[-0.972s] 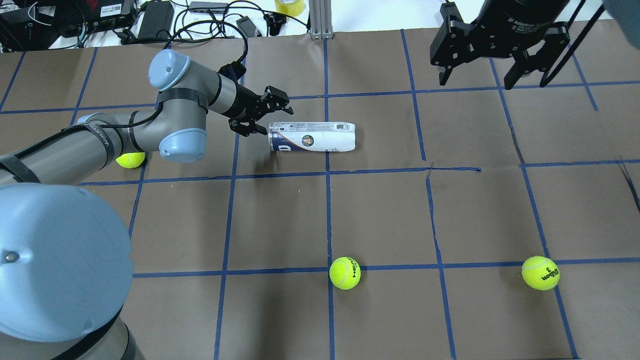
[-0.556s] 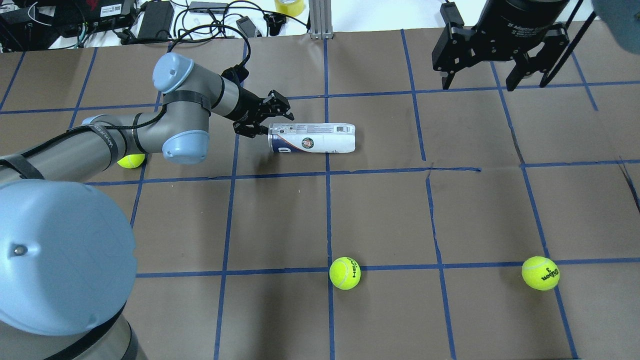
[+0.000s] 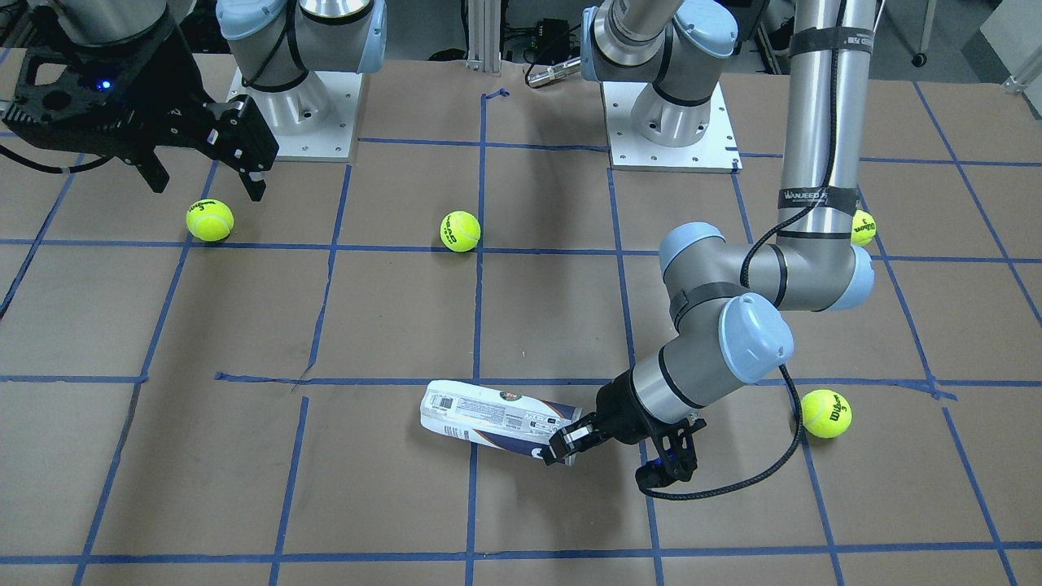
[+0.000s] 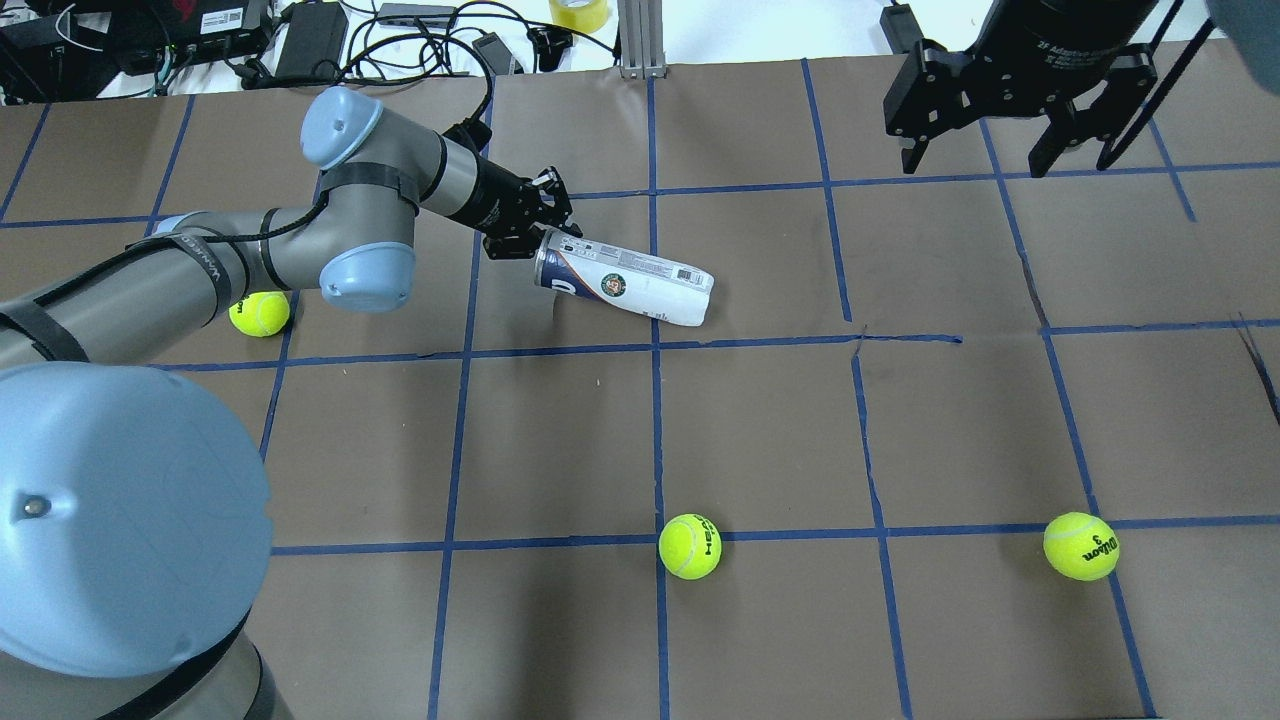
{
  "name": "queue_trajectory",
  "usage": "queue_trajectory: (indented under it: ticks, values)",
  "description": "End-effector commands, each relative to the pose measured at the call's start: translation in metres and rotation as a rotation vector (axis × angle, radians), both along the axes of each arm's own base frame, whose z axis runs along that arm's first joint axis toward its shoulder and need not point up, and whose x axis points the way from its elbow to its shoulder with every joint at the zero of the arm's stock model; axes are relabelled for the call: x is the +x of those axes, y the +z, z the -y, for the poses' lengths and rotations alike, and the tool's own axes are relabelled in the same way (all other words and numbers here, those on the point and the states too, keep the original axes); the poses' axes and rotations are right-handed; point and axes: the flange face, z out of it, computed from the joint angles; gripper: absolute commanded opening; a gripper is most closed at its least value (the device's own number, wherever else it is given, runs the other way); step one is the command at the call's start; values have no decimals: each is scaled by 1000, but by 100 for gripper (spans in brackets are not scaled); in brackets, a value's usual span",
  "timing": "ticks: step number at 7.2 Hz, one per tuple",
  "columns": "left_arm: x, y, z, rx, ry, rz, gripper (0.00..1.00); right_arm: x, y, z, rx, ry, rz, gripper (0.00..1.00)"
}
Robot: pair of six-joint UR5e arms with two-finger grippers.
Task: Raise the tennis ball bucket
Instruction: 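Lift and tilt the can upright with the left gripper, setting it down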
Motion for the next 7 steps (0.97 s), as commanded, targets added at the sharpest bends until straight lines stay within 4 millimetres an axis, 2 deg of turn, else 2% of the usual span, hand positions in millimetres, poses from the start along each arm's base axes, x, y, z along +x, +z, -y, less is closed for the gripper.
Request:
queue_trajectory:
  ticks: [1,2,3,4,5,7]
  values:
    - [14,88,35,27,79,152,0,-2,6,-2,-13,-20,-2,100]
    - [15,133,49,42,152,178,0,-1,11,-4,-22,-19,-1,100]
    - [0,164,48,-11,149,252,0,-1,17,-6,-39,-20,-1,100]
    - [-31,160,41,-109,42,488,0,-1,19,-5,-47,-20,-1,100]
    - [-54,159,32,-184,-157,599,0,-1,21,-7,-52,-21,-6,100]
    - [-84,154,12,-219,-296,694,0,-1,15,-7,-38,-19,-7,100]
